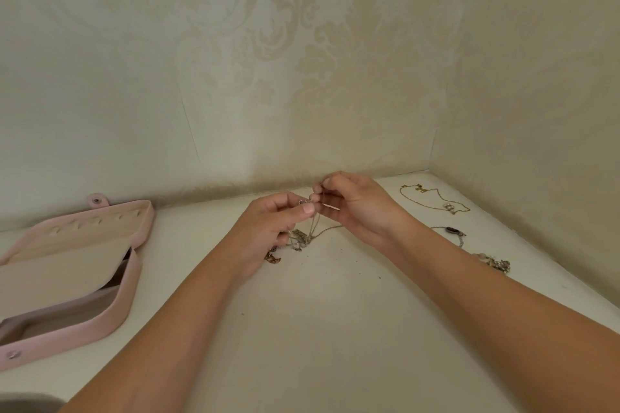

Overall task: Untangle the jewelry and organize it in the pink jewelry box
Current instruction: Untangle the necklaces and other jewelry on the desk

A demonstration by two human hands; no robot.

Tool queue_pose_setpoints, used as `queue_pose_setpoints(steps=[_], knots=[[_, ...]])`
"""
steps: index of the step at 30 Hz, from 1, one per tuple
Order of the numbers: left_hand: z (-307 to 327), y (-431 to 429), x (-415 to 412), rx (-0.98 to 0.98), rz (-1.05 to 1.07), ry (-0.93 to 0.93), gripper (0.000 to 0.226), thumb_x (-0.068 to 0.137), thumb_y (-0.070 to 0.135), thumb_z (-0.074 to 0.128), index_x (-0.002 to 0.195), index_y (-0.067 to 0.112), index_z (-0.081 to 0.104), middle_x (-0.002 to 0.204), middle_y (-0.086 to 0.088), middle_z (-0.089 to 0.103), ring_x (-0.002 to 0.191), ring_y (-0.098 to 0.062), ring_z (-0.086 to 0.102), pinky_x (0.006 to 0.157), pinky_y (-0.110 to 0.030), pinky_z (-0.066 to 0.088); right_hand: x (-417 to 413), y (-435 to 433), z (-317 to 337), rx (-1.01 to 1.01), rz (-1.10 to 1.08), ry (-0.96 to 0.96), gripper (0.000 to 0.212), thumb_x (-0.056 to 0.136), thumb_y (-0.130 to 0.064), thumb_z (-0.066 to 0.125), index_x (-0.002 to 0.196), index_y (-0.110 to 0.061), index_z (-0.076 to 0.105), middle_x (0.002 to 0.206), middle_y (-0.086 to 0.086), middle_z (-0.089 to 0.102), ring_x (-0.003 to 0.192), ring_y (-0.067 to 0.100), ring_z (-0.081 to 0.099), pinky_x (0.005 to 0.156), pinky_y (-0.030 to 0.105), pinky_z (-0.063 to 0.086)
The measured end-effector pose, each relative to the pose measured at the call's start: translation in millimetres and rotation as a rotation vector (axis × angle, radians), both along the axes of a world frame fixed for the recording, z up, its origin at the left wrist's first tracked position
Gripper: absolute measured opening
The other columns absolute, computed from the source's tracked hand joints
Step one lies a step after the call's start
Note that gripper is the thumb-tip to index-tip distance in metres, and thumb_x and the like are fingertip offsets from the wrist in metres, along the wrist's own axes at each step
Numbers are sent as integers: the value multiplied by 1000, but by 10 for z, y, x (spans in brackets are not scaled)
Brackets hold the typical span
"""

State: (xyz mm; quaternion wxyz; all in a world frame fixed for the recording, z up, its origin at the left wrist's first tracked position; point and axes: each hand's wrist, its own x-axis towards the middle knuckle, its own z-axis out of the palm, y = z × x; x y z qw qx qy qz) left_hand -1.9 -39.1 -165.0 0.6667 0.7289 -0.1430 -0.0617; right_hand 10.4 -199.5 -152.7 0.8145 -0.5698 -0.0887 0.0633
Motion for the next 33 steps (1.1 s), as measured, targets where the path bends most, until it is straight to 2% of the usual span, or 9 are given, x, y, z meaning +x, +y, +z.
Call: queue_pose_setpoints(steps=[4,6,10,13,18,22,27,30,33], knots=[[-9,4,-7,-3,58,-28,11,85,24,66,86,17,74,62,12,59,49,-4,30,47,-16,28,-9,-21,19,-135,-47,-22,22,92,-1,44,72,-8,52,70,6,53,54,10,48,58,20,45],[-5,20,-2,-33,113,-45,14,83,28,66,90,21,77,66,11,61,50,-5,28,48,-16,28,-15,-58,43,-322,-107,-84,20,91,-5,47,73,-9,54,72,9,48,47,6,38,49,18,35],[6,52,21,-120,208,-50,16,84,28,67,94,21,76,79,9,68,48,-6,25,45,-13,28,-42,-164,157,-782,-181,-334,12,85,-14,64,74,-12,61,55,-6,45,43,2,34,45,14,29],[15,63,35,-140,210,-30,15,86,27,65,93,19,76,80,9,69,48,-6,24,43,-11,27,-26,-285,240,-943,-151,-396,15,78,-24,75,72,-13,66,50,-8,39,39,4,31,42,11,26],[27,79,47,-154,182,28,17,90,26,60,82,17,73,69,8,63,45,-5,25,44,-14,19,20,-456,186,-993,-121,-363,13,80,-28,73,79,-16,74,56,-1,42,45,8,31,43,14,27],[31,108,82,-191,244,21,24,93,27,56,71,20,63,71,11,57,44,-3,29,42,-13,21,27,-541,132,-1070,-144,-335,21,82,-36,70,75,-17,75,38,-10,32,37,7,24,39,11,23],[12,168,121,-225,336,-1,26,96,26,52,73,20,62,67,10,56,45,-3,28,42,-13,21,77,-661,144,-1116,-231,-324,31,88,-42,59,78,-18,76,51,0,38,50,11,34,54,23,29],[-21,204,151,-114,465,-55,23,95,27,54,80,19,68,61,8,47,44,-3,29,41,-15,23,75,-748,198,-1052,-320,-246,43,94,-43,49,81,-13,75,57,-4,47,60,11,45,57,20,35],[-84,216,187,44,550,-174,22,95,23,53,82,23,71,57,6,46,42,-2,34,47,-18,29,58,-817,265,-915,-307,-163,44,97,-40,45,80,-10,71,55,-7,44,43,0,41,46,17,30]])
